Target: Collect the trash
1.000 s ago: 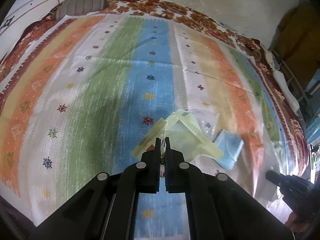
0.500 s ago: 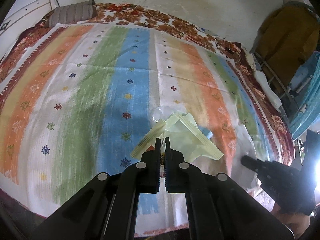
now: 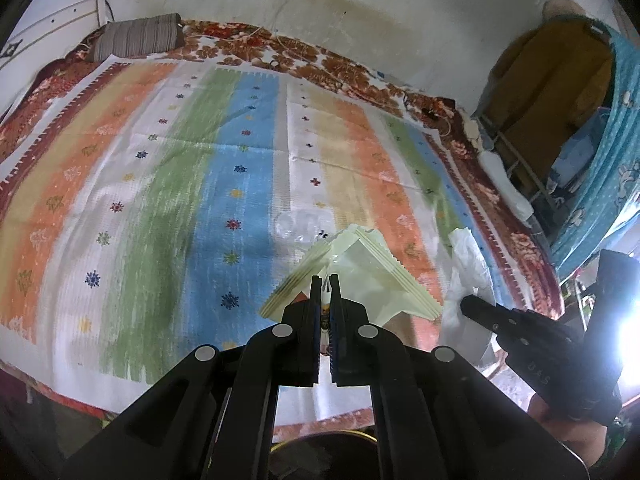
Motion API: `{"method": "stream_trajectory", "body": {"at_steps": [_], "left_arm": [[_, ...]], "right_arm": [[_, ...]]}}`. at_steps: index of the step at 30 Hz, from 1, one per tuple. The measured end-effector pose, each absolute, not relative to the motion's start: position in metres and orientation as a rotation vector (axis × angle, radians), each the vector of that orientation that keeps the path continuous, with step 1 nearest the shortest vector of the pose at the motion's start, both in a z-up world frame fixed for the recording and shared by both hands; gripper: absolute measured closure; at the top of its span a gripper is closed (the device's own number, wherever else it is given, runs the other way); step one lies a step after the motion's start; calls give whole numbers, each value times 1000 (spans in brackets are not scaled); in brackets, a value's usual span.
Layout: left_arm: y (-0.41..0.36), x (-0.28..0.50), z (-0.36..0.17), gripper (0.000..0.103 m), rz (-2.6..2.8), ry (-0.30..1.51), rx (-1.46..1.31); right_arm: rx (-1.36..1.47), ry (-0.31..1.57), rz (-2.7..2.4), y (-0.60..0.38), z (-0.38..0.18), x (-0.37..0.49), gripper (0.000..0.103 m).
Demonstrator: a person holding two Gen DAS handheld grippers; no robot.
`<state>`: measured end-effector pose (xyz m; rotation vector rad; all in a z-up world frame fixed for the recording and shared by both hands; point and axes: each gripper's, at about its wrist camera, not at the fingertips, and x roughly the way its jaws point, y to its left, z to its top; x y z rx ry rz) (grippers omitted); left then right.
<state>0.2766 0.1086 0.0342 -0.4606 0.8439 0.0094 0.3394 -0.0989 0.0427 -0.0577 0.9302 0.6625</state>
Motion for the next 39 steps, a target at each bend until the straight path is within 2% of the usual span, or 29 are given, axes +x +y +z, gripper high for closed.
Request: {"method": "stream_trajectory", "body": {"at_steps": [12,21,39], "left_arm": [[106,233,47,101,-17,810,-543],[86,205,51,101,-55,797,-498],[71,151,24,101,-67,846,-581]], "right_arm": [[-73,869,704,-113,60,295,99],[-44,873,710,-123,47,264,99],[-101,843,765,-134,42,206,99]]}}
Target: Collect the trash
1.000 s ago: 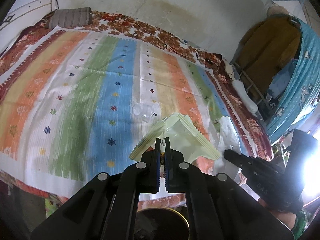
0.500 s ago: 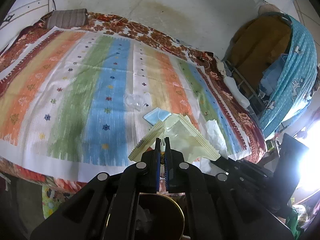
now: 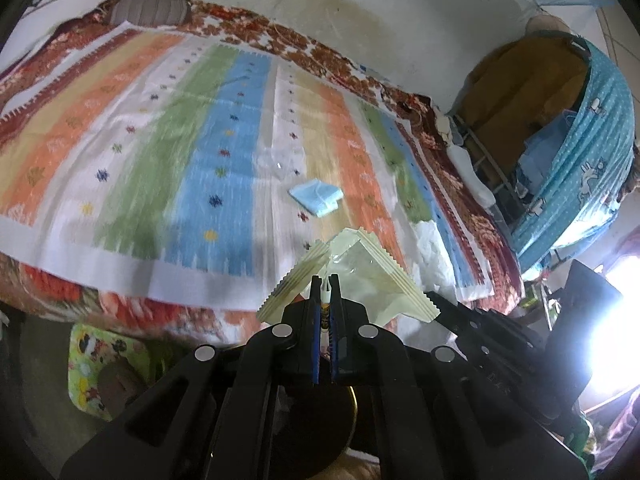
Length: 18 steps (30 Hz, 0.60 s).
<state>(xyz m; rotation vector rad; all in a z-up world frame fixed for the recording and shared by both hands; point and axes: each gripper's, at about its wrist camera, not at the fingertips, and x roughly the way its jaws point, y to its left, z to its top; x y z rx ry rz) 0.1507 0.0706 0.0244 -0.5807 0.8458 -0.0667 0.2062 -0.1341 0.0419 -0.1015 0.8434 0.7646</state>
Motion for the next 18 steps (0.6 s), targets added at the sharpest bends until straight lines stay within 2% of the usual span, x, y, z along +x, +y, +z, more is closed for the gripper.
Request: {"method": "stream_trajectory", "body": {"at_steps": [18], "left_arm": [[43,118,-3,99,-41,941,-541]], "right_arm": [[-113,978,759,-148,3,172,99]]}}
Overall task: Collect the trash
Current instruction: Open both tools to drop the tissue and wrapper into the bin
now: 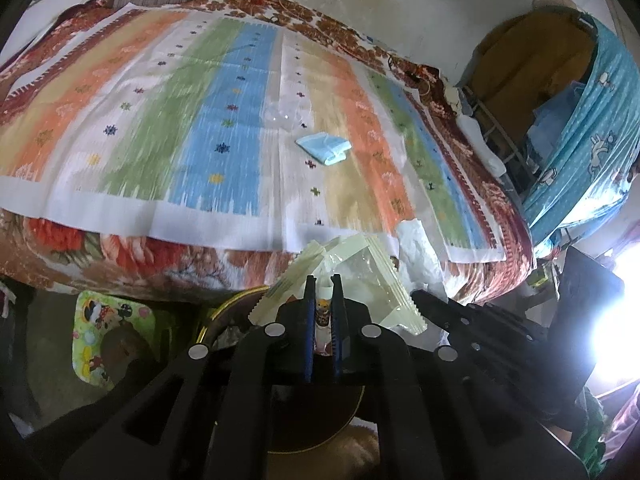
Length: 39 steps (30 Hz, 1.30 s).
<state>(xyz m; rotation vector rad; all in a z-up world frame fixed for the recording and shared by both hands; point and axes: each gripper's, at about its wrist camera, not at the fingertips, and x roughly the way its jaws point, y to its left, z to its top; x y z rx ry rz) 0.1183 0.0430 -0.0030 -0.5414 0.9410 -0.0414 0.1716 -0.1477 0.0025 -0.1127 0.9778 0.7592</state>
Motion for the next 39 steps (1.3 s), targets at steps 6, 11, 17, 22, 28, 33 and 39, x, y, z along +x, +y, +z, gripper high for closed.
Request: {"method": "stream_trajectory", "body": {"at_steps": [6,11,17,22,28,33,39], "left_arm": [[32,114,-18,98,-15,1002,-500],[28,112,-34,98,10,1068,-487],[24,116,-46,97,33,1119,-471],[31,117,-58,85,50,1153,-546],[34,117,-59,70,35,1143,-590],[42,117,-56,63,40,1122,-635],[43,122,-37,50,128,1041,-506]], "right_arm": [[-138,1018,734,-149,-12,163,99],[-130,1106,709,-152,-30,163,99],[-125,1190,679,-151,-49,168,97],[-134,1237,668,-145,-63,168,87],[-81,1285,658,-146,-73,172,65],[-69,1275,658,-147,-70,173,60],[-61,1242,666,-148,-61,176,54]]}}
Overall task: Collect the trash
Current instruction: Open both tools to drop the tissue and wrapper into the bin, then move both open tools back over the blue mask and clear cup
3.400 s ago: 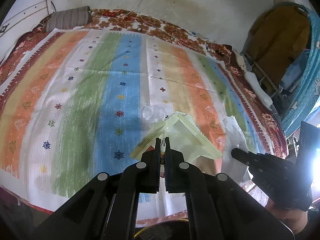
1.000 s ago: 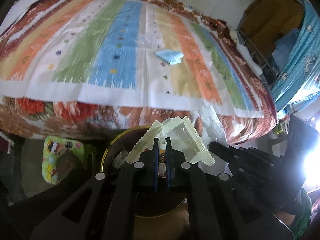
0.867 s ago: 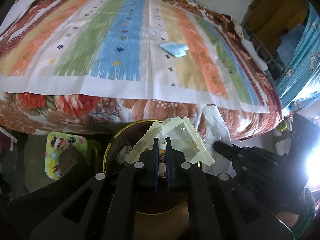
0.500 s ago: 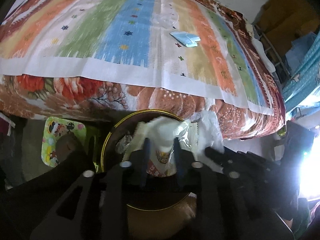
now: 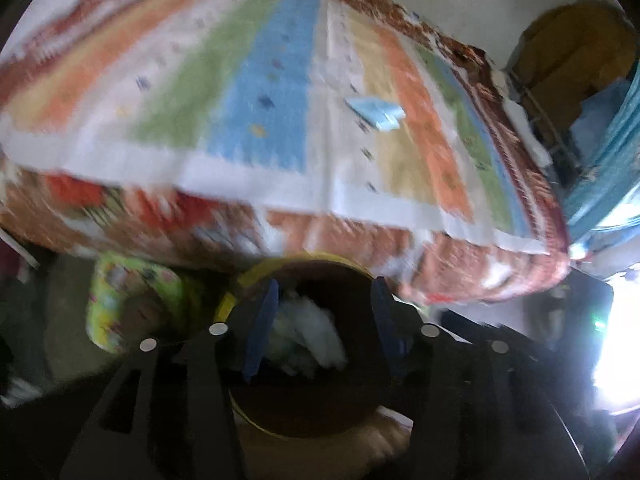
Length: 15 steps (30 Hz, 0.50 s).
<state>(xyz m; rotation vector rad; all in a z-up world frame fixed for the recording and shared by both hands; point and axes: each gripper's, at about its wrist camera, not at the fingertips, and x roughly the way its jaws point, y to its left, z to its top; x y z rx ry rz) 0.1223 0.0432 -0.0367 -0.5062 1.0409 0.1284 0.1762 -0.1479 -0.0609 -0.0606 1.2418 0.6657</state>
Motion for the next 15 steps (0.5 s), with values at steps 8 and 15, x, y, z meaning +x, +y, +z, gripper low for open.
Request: {"method": "stream_trajectory", "body": {"at_steps": [8,15], "left_arm": [[47,135,-16,33,171,965,-415],[53,147,0,22,173,918,-375]], "right_arm": [[43,1141,618,-161,-35,199,50],[67,1074,615,-165,-15,218,37]]}}
